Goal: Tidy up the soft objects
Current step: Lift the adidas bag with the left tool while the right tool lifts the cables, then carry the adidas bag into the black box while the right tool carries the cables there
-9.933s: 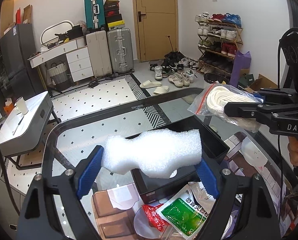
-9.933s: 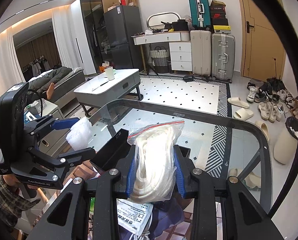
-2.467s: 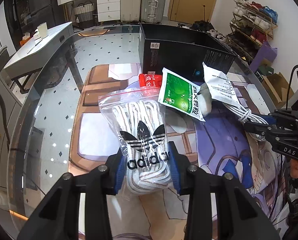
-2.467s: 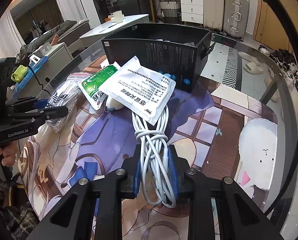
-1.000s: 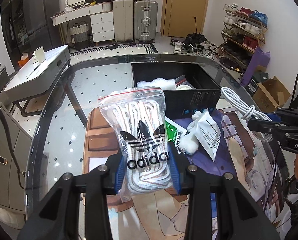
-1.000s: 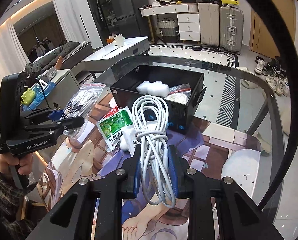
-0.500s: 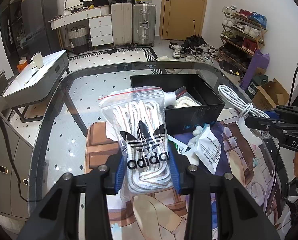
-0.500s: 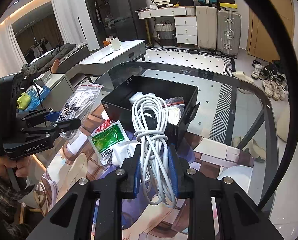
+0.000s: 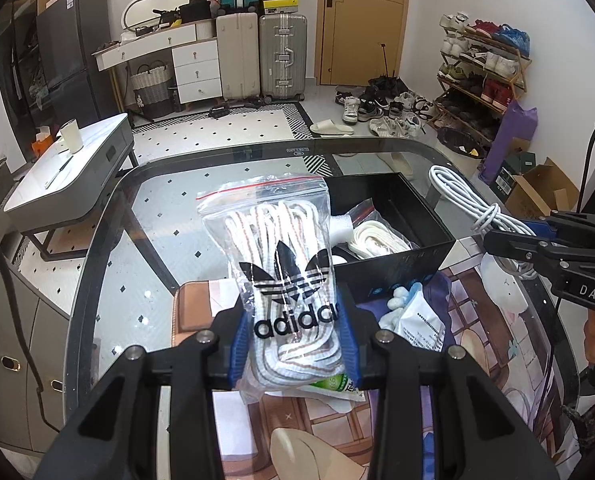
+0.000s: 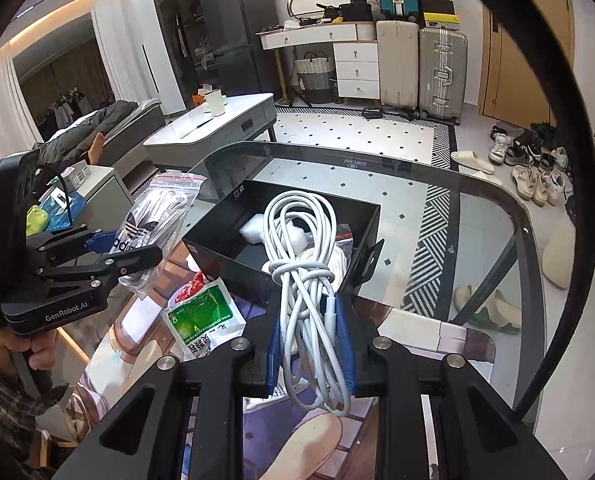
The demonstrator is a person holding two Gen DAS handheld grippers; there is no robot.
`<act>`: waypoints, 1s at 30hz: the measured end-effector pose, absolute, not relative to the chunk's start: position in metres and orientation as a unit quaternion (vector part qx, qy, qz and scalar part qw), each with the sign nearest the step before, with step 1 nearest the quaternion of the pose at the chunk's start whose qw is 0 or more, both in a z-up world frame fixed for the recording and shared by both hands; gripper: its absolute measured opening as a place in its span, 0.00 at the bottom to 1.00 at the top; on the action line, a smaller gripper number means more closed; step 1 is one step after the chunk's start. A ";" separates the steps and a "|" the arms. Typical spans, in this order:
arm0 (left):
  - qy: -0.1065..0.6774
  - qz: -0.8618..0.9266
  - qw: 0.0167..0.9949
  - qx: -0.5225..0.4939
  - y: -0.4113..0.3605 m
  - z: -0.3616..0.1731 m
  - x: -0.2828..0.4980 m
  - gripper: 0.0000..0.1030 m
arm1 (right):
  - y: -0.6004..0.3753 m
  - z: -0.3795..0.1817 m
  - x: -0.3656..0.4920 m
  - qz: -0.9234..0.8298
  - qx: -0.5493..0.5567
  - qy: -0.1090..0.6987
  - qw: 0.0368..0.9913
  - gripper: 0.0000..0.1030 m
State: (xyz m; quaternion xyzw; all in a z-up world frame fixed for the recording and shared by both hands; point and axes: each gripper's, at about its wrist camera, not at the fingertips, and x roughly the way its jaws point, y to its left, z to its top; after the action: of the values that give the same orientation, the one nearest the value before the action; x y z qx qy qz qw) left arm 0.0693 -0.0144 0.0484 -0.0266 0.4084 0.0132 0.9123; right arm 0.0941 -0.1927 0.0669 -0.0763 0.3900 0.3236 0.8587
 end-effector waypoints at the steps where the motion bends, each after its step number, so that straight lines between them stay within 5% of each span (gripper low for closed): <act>1: 0.408 0.013 0.912 -0.027 -0.015 0.049 0.071 0.36 | -0.192 0.068 0.095 0.323 -0.078 0.389 0.859 0.23; 30: 0.408 -0.002 0.913 -0.021 -0.016 0.049 0.105 0.36 | -0.165 0.073 0.125 0.315 -0.074 0.348 0.880 0.23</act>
State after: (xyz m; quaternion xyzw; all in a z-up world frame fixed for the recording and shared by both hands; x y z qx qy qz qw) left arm 0.1047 -0.0164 0.0492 -0.0212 0.4076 -0.0017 0.9129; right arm 0.1250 -0.1646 0.0733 -0.0739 0.3483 0.3148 0.8798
